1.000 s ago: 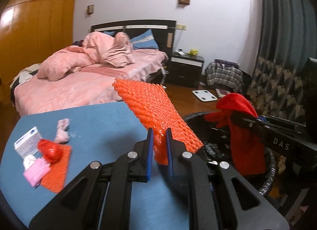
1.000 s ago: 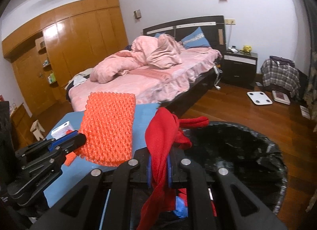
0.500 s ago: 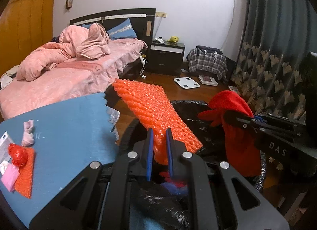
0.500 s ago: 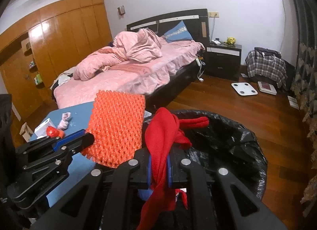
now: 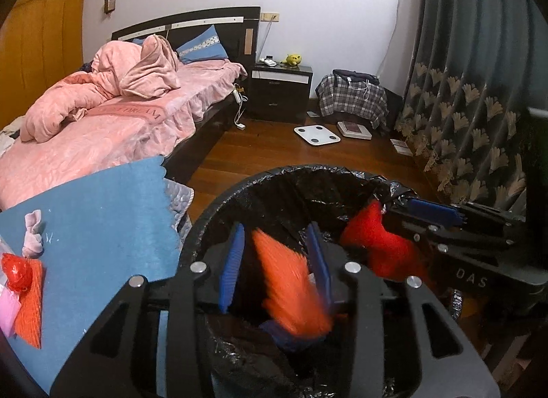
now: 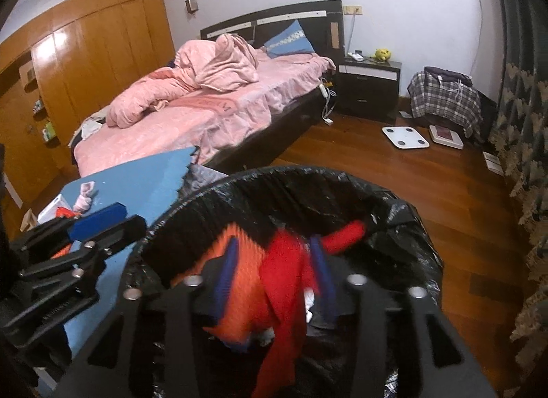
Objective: Collect trash
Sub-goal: 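Carry the orange mesh and red glove over the bin and release both, then return both tools from the bin to the table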
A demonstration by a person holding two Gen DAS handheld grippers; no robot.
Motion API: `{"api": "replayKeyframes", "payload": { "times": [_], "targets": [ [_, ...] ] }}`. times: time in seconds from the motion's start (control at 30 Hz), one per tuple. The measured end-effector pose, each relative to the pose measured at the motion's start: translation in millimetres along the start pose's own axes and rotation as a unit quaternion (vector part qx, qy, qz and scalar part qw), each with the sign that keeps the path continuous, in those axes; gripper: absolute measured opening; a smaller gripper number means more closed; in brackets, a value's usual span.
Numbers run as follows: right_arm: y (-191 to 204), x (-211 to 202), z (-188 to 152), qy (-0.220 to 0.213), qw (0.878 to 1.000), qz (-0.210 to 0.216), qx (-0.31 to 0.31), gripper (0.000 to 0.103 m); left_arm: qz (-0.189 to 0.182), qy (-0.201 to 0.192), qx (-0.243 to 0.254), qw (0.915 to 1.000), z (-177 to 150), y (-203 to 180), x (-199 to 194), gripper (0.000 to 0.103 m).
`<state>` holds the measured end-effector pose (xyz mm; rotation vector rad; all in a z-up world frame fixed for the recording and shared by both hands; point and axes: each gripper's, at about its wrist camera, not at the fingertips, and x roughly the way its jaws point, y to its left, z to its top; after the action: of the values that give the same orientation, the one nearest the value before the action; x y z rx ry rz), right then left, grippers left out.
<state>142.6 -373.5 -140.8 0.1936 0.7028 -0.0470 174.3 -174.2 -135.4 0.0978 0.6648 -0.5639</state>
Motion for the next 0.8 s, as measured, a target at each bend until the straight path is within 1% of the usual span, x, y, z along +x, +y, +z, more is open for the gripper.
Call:
{"api": "replayKeyframes", "payload": {
  "times": [0.03,0.07,0.1,0.13,0.17,0.2,0.27,0.33,0.47,0.53,0.8],
  "targets": [
    [-1.1,-0.1,-1.4,0.000,1.000,-0.003,0.000,0.052,0.002,0.001,-0.002,1.0000,-0.8,1.0,0.1,0.041],
    [-1.7,-0.1,-2.6,0.002,1.000,-0.007,0.000,0.061,0.004,0.000,-0.005,1.0000,-1.6,3.2,-0.9,0.045],
    [-2.3,-0.6,-4.1,0.001,1.000,-0.013,0.001,0.068,0.007,-0.002,-0.007,1.0000,-1.7,4.3,-2.0,0.047],
    [-2.6,-1.3,-5.1,-0.001,1.000,-0.017,0.002,0.077,0.010,-0.004,-0.009,0.9999,-1.9,6.3,-3.4,0.052],
    [-2.5,-2.1,-5.6,-0.003,1.000,-0.021,0.003,0.083,0.014,-0.007,-0.012,0.9998,-2.4,8.6,-5.3,0.059],
    [-2.1,-3.2,-6.5,-0.004,1.000,-0.025,0.004,0.086,0.018,-0.010,-0.015,0.9997,-3.2,10.5,-7.5,0.062],
    [-1.4,-4.7,-6.9,-0.007,1.000,-0.030,0.006,0.095,0.031,-0.017,-0.022,0.9992,-4.9,15.5,-12.7,0.074],
    [0.2,-6.8,-7.5,-0.012,0.999,-0.031,0.009,0.097,0.043,-0.024,-0.030,0.9983,-6.5,23.6,-18.3,0.076],
    [8.1,-6.3,-7.5,-0.013,0.999,-0.025,0.016,0.097,0.073,-0.031,-0.046,0.9958,-12.7,42.0,-29.1,0.084],
    [15.6,-5.9,-7.1,-0.014,1.000,-0.020,0.013,0.097,0.087,-0.033,-0.056,0.9940,-17.4,53.4,-34.9,0.086],
    [62.9,-0.5,-3.9,-0.022,1.000,0.010,-0.004,0.097,0.135,-0.028,-0.099,0.9855,-37.9,106.5,-55.2,0.086]
  ]
}}
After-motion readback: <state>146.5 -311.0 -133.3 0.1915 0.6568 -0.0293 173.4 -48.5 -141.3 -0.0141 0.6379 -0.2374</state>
